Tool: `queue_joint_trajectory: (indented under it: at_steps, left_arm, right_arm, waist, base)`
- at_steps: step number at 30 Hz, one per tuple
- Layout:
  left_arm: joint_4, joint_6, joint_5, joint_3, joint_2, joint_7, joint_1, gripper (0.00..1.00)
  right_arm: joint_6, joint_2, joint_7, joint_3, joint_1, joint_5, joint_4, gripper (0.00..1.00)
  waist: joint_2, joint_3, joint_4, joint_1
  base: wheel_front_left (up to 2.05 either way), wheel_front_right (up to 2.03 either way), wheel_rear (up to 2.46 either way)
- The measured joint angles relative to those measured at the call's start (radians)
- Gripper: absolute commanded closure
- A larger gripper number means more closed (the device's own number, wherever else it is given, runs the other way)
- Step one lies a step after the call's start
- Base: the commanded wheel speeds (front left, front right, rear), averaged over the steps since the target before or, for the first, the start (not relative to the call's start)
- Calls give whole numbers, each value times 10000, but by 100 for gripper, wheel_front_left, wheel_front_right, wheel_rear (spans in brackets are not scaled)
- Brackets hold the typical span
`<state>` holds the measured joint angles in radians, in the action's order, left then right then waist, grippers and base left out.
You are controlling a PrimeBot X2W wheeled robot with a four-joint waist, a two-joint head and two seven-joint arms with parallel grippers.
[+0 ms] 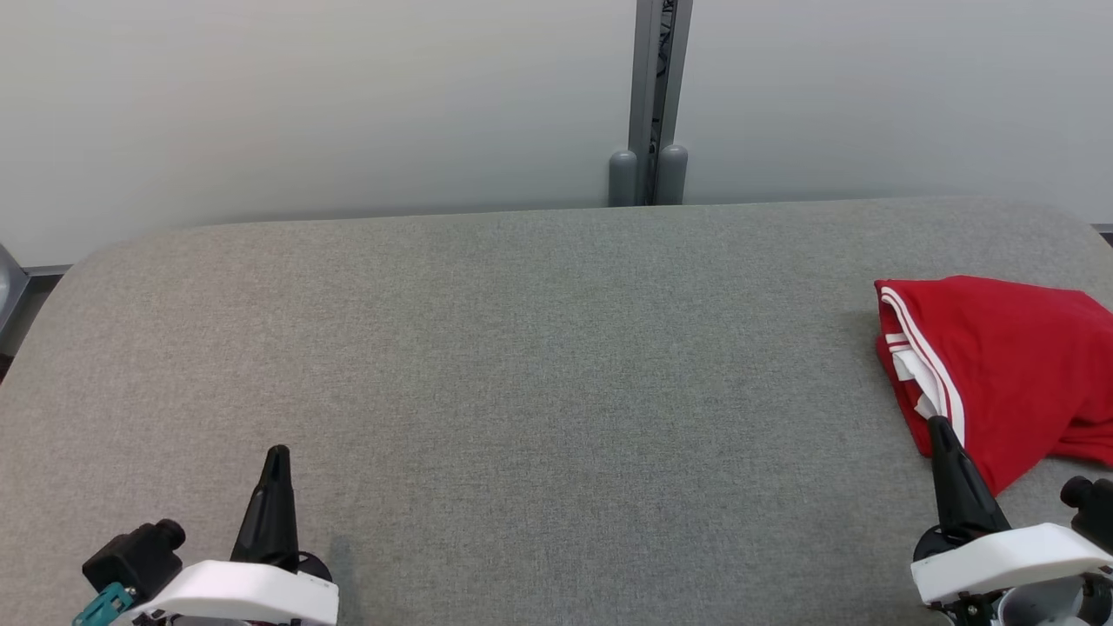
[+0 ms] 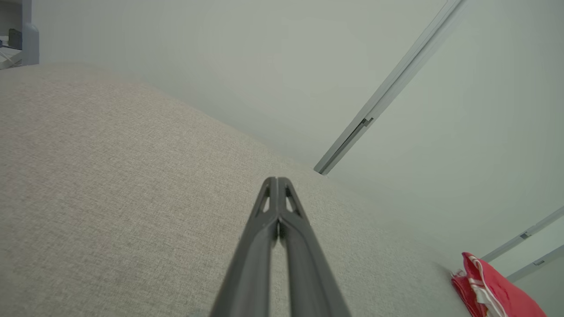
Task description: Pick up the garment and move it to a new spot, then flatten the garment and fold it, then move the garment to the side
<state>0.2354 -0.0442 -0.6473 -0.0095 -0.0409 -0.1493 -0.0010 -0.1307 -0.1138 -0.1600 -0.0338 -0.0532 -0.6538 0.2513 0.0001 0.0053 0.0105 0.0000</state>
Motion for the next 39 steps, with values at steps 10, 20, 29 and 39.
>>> queue_joint_trajectory:
  at_steps: [10, 20, 29, 39]
  left_arm:
    - [13, -111, -1409, 176, -4, 370, -108, 100]
    - [27, -249, -2658, 330, -10, 715, -256, 100]
    - [36, -334, -3664, 458, -17, 982, -349, 100]
    - [44, -430, -4717, 594, -25, 1287, -477, 100]
  right_arm:
    - [0, 96, 389, 230, -92, -1392, -6, 100]
    - [0, 174, 759, 405, -174, -2629, -15, 100]
    - [0, 230, 1043, 573, -197, -3639, -19, 100]
    - [0, 313, 1340, 715, -249, -4673, -27, 100]
  waist:
    - [0, -2, -10, 0]
    - [0, -4, -20, 0]
    - [0, -6, -30, 0]
    - [0, -8, -40, 0]
  base:
    - [0, 0, 0]
    - [0, 0, 0]
    - [0, 0, 0]
    - [0, 0, 0]
